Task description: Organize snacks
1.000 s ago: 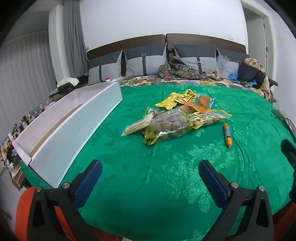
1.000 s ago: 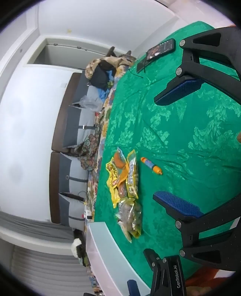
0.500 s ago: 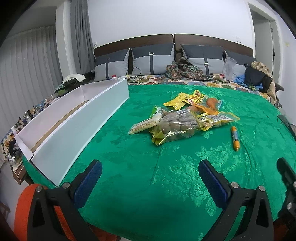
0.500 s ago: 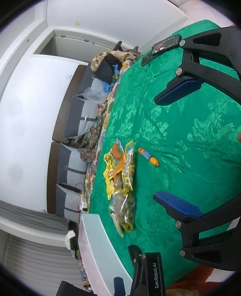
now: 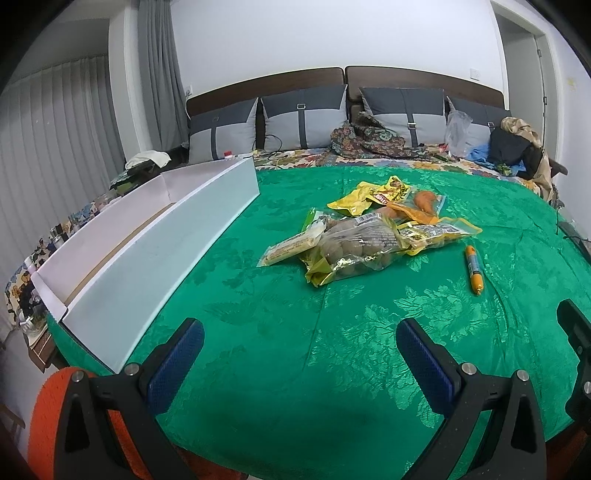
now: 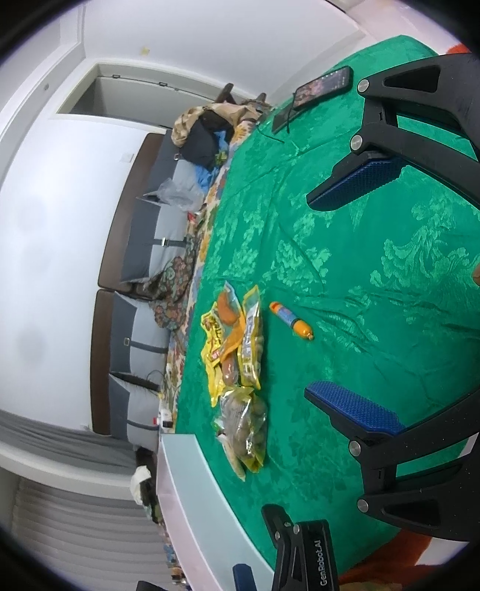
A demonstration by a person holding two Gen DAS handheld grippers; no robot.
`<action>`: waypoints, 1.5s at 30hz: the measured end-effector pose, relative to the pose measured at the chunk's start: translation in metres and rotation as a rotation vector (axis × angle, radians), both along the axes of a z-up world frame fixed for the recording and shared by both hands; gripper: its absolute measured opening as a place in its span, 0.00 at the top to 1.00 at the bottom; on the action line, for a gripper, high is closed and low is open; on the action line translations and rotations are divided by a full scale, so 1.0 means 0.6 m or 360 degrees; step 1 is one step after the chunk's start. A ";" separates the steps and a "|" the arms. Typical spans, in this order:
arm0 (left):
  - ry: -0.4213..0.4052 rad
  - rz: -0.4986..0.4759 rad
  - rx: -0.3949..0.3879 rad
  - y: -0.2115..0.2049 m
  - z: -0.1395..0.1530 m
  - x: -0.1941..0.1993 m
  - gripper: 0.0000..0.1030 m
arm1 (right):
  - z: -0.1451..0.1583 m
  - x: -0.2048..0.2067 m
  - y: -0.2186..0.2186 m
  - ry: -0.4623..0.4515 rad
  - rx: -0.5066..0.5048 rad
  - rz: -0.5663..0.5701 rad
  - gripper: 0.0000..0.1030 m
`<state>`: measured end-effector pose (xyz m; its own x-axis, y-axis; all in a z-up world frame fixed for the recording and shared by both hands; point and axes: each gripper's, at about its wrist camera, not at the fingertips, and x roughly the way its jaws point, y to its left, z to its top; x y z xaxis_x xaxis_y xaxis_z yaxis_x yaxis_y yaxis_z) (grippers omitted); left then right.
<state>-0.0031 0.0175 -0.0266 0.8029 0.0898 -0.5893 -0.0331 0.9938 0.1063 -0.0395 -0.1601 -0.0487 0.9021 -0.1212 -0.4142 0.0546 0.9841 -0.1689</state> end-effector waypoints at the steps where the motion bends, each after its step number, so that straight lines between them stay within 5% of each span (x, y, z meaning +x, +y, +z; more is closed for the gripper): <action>1: 0.0000 -0.0004 0.0003 -0.001 0.000 0.000 0.00 | -0.001 -0.001 0.001 -0.0004 -0.0003 0.0004 0.07; 45: 0.0015 -0.0031 0.0028 -0.005 -0.012 -0.003 0.00 | -0.004 0.004 -0.001 0.0016 0.0004 0.0014 0.07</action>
